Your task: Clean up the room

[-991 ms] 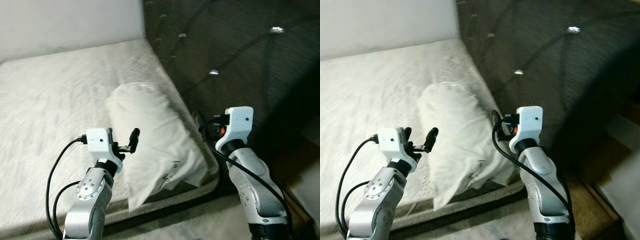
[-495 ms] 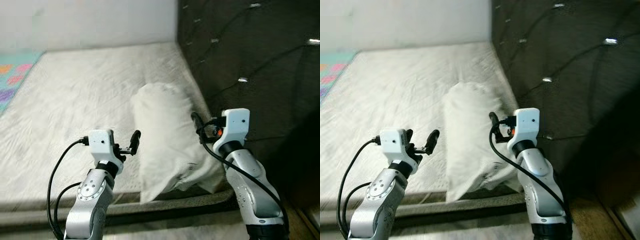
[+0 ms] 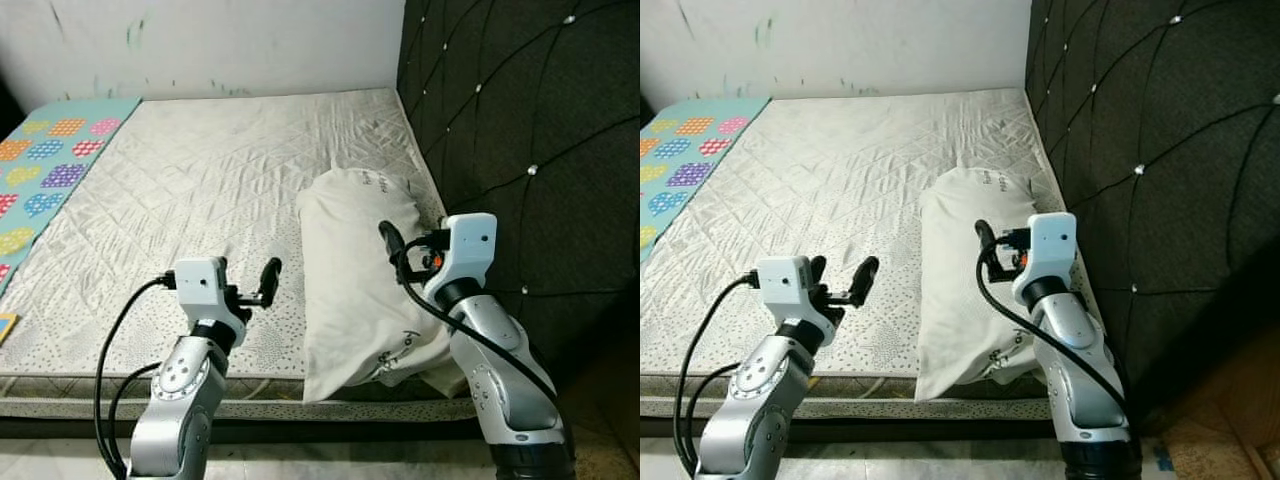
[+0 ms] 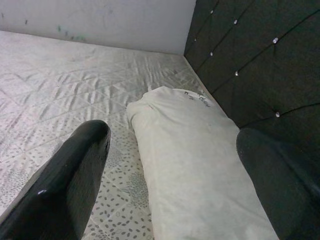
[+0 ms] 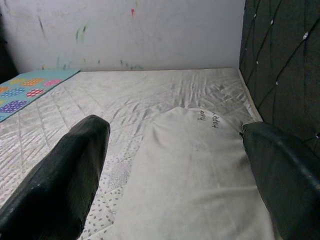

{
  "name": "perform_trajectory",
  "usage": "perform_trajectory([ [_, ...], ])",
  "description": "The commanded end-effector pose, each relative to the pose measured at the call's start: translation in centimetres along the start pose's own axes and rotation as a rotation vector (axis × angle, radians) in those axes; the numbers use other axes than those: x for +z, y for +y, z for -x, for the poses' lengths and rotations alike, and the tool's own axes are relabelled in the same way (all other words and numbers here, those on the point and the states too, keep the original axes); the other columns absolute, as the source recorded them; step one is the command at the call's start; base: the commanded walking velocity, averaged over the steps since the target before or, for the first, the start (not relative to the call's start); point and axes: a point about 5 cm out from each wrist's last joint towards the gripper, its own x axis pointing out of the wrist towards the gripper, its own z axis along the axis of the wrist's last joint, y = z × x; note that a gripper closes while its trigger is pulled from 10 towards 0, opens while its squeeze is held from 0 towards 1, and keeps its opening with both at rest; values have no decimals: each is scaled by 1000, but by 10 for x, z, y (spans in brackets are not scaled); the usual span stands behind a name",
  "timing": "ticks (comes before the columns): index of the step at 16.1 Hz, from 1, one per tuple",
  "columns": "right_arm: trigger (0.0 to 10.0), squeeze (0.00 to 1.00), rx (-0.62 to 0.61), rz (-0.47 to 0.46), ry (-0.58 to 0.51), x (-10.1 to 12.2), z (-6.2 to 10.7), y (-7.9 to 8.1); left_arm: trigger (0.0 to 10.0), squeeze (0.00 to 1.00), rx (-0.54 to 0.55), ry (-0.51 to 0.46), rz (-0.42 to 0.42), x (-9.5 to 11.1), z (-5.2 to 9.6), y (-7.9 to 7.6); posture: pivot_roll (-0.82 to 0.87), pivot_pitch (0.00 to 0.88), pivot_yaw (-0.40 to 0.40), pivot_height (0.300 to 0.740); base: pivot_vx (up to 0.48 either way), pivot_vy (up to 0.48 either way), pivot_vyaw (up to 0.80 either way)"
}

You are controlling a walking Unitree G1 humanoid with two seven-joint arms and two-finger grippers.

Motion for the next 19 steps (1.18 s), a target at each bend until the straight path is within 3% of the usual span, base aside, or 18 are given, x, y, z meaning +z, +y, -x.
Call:
perform_trajectory([
  [1, 10000, 0, 4, -17, 4, -1, 0, 1, 10000, 0, 10, 2, -10, 0, 1, 3, -157, 35, 48, 740, 0, 480, 0],
  [15, 10000, 0, 10, -11, 33, -6, 3, -1, 10000, 0, 20, 6, 16, -3, 1, 4, -166, 52, 38, 740, 0, 480, 0],
  [16, 10000, 0, 11, -12, 33, -6, 3, -1, 10000, 0, 20, -7, -7, -1, 2, 4, -167, 54, 38, 740, 0, 0, 0],
  [19, 10000, 0, 18, -12, 36, -7, 4, -1, 10000, 0, -54, -21, 33, 1, 4, -2, -167, 54, 38, 740, 0, 0, 0],
])
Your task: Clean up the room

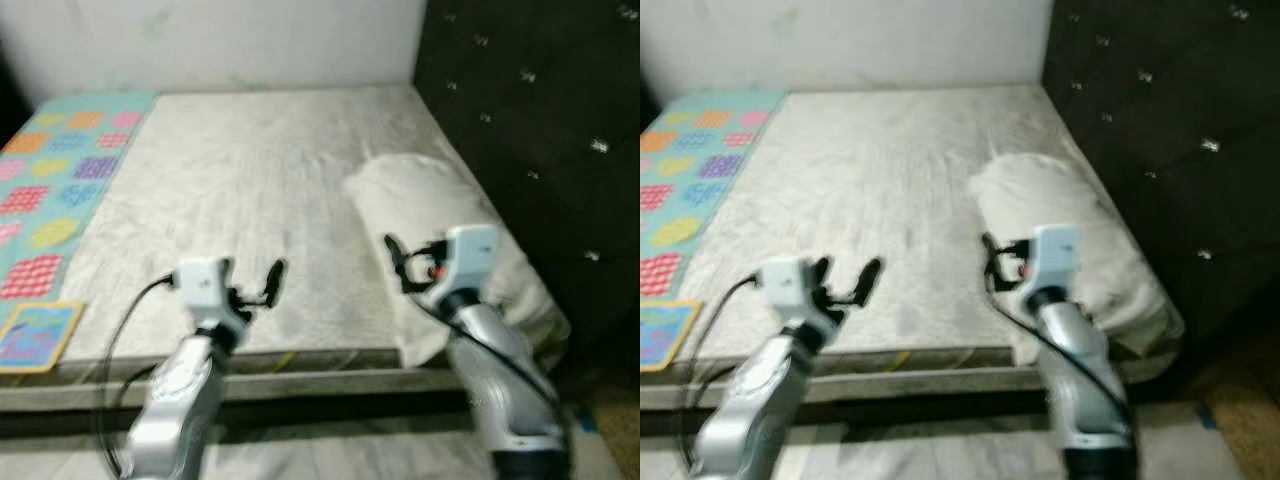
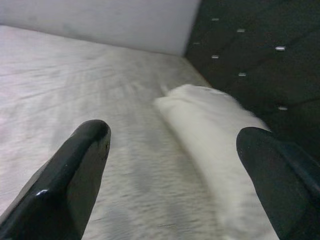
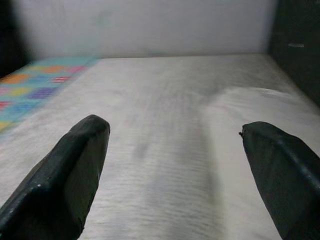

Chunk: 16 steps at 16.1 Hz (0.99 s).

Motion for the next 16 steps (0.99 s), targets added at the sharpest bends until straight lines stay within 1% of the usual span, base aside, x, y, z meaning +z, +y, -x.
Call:
perform_trajectory([
  [1, 10000, 0, -12, 10, -13, 5, 1, -5, 10000, 0, -27, -23, 11, 4, 0, -6, -167, 54, 38, 740, 281, 0, 0],
  [16, 10000, 0, -12, 10, -13, 5, 1, -5, 10000, 0, -27, -23, 11, 4, 0, -6, -167, 54, 38, 740, 281, 0, 0],
])
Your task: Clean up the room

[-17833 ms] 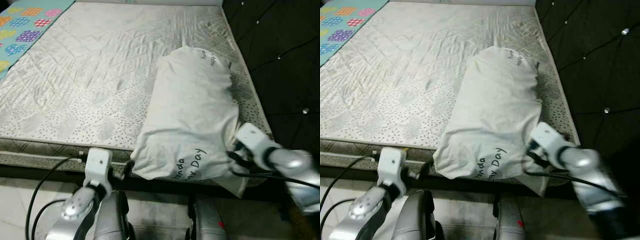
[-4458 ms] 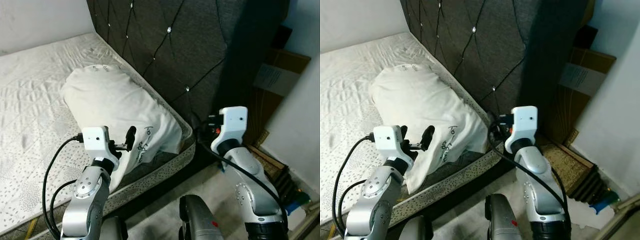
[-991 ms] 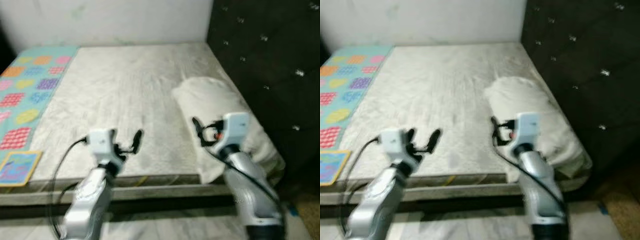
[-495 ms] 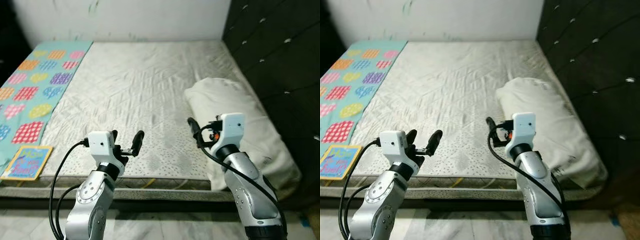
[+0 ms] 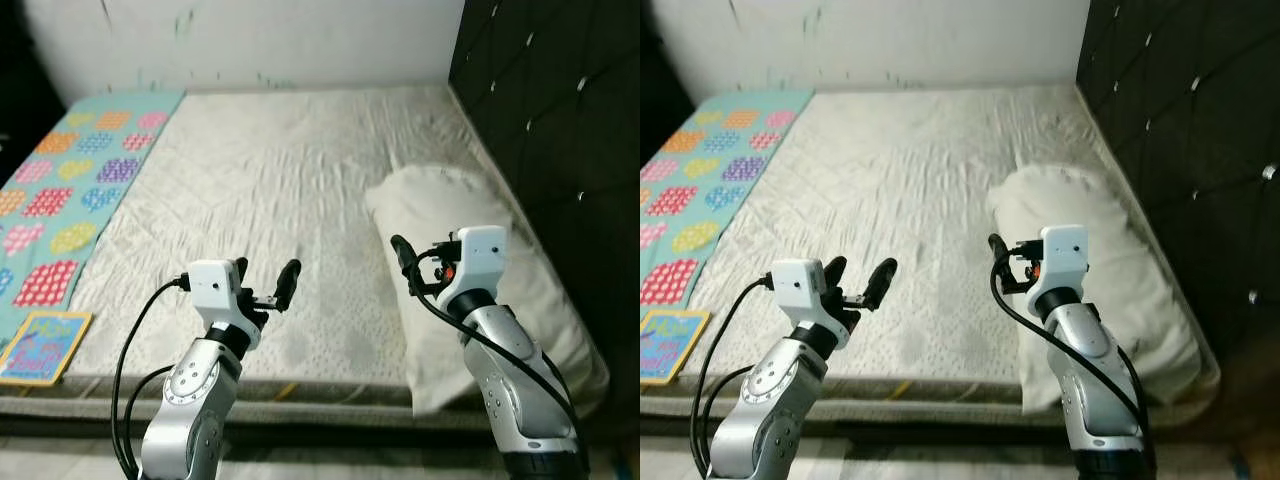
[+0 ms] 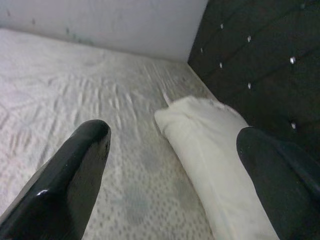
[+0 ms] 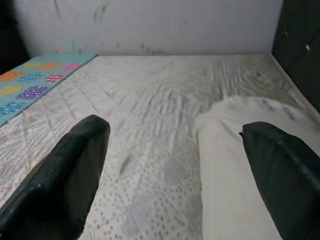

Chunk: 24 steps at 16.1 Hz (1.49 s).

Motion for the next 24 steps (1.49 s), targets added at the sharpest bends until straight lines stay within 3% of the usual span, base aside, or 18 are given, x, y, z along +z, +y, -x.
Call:
perform_trajectory([
  [1, 10000, 0, 37, -11, -20, 5, -3, 11, 10000, 0, 31, -3, -18, 3, 4, 10, -167, 54, 38, 740, 281, 0, 0],
  [6, 10000, 0, 55, 8, 25, -5, -4, 13, 10000, 0, 34, 19, -29, 4, 1, 16, -148, 58, 37, 740, 0, 201, 0],
  [10, 10000, 0, -13, 23, 1, -4, 0, 5, 10000, 0, 84, 5, -88, 11, 0, 35, -159, 63, 43, 740, 0, 480, 0],
  [13, 10000, 0, -94, 97, -71, -5, 8, -9, 10000, 0, 108, 7, -141, 10, 12, 47, -165, 61, 32, 740, 0, 480, 0],
  [16, 10000, 0, -95, 124, -69, -8, 15, -11, 10000, 0, 131, 18, -141, 8, 20, 53, -167, 60, 27, 740, 0, 480, 0],
  [21, 10000, 0, -41, 108, -50, -14, 19, -9, 10000, 0, 58, 46, -87, -4, 24, 34, -174, 38, 17, 740, 0, 480, 0],
  [24, 10000, 0, -52, 134, -46, -16, 18, -13, 10000, 0, -33, 98, -168, -8, 28, 26, -154, 40, 8, 740, 0, 480, 0],
])
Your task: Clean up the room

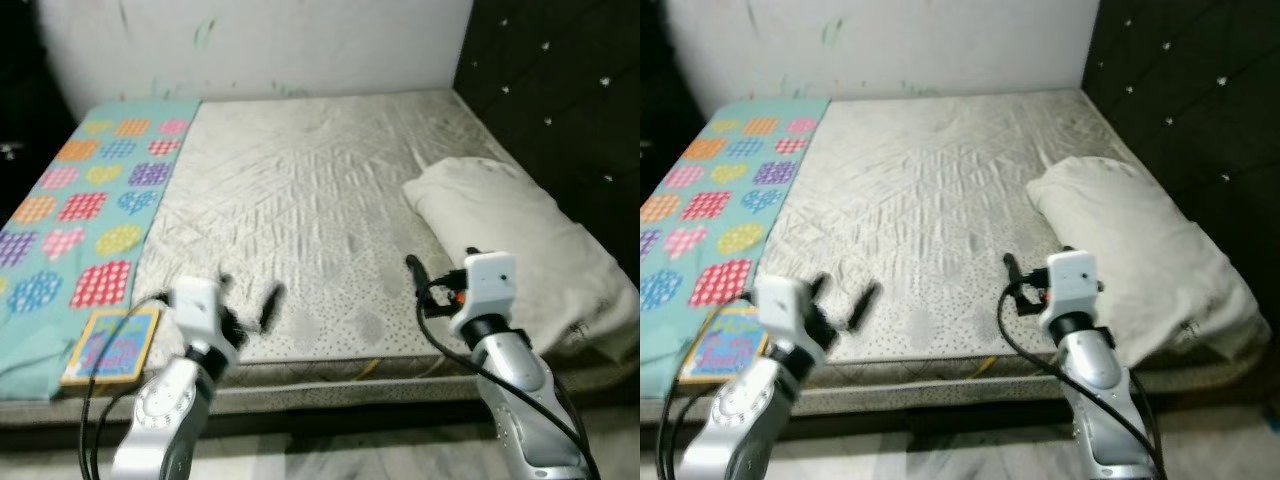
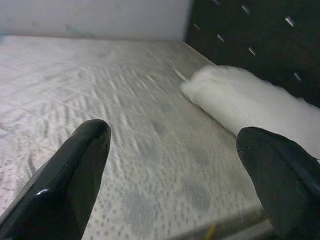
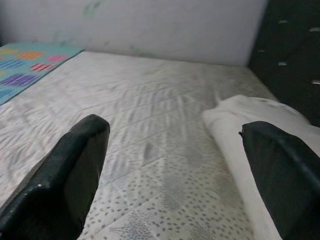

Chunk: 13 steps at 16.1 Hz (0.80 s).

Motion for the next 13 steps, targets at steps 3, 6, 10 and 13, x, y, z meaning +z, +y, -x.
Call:
perform_trajectory([
  [3, 10000, 0, -3, 2, -34, 6, -1, 6, 10000, 0, 42, -24, -11, 5, -4, 5, -178, 46, 35, 740, 0, 480, 0],
  [6, 10000, 0, -3, 11, -39, 8, 1, 8, 10000, 0, 60, -55, 10, 5, -9, -1, -193, 52, 34, 740, 0, 480, 0],
  [10, 10000, 0, 12, 17, -37, 7, 0, 9, 10000, 0, 124, -90, 51, 8, -7, 11, -187, 59, 26, 740, 0, 0, 281],
  [13, 10000, 0, 29, 11, -38, 8, -3, 13, 10000, 0, 104, -101, 48, 9, -8, 7, -177, 67, 23, 740, 169, 0, 679],
])
